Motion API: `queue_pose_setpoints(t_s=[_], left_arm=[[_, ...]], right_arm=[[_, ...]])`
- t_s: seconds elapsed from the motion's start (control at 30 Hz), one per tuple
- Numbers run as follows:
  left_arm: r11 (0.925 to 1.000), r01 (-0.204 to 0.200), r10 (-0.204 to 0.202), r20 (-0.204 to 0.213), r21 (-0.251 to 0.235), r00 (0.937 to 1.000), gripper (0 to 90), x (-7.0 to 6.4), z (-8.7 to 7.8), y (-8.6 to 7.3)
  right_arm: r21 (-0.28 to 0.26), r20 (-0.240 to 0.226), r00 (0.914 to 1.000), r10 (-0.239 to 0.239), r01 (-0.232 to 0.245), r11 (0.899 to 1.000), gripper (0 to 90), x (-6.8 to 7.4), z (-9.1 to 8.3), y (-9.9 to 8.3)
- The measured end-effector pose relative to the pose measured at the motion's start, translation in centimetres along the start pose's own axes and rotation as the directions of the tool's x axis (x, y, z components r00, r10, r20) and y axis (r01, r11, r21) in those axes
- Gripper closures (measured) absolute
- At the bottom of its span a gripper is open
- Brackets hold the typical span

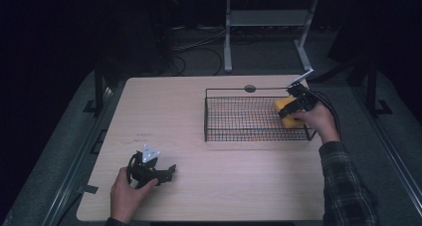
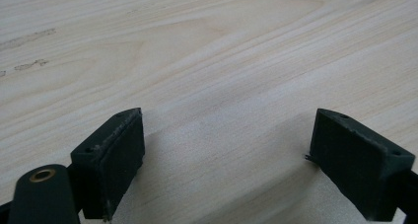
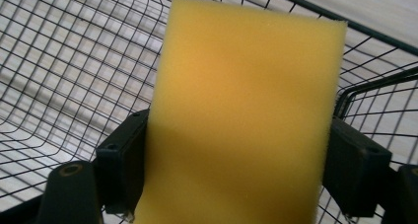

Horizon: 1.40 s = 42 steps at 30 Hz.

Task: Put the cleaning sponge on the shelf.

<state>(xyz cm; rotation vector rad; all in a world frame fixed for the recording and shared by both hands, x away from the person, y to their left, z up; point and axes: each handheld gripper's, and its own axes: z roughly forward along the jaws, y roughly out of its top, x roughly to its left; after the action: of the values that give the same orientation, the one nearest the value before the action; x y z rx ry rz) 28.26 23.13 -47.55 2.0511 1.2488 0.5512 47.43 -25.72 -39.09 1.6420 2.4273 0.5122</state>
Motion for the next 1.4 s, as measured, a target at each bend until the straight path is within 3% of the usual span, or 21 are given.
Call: queue_pose_setpoints(t_s=[0.67,1.4], left_arm=[[1.0,0.0,0.0,0.0,0.0,1.0,12.7,0.0,0.0,0.0],[1.0,0.0,0.0,0.0,0.0,1.0,12.7,0.0,0.0,0.0]], right_arm=[[0.046,-0.021,0.9997,0.012,-0.011,0.999,21.2,0.1,2.5,-0.8],[0.043,-0.041,0.9989,0.023,-0.021,0.999,13.8,0.0,1.9,-0.9]])
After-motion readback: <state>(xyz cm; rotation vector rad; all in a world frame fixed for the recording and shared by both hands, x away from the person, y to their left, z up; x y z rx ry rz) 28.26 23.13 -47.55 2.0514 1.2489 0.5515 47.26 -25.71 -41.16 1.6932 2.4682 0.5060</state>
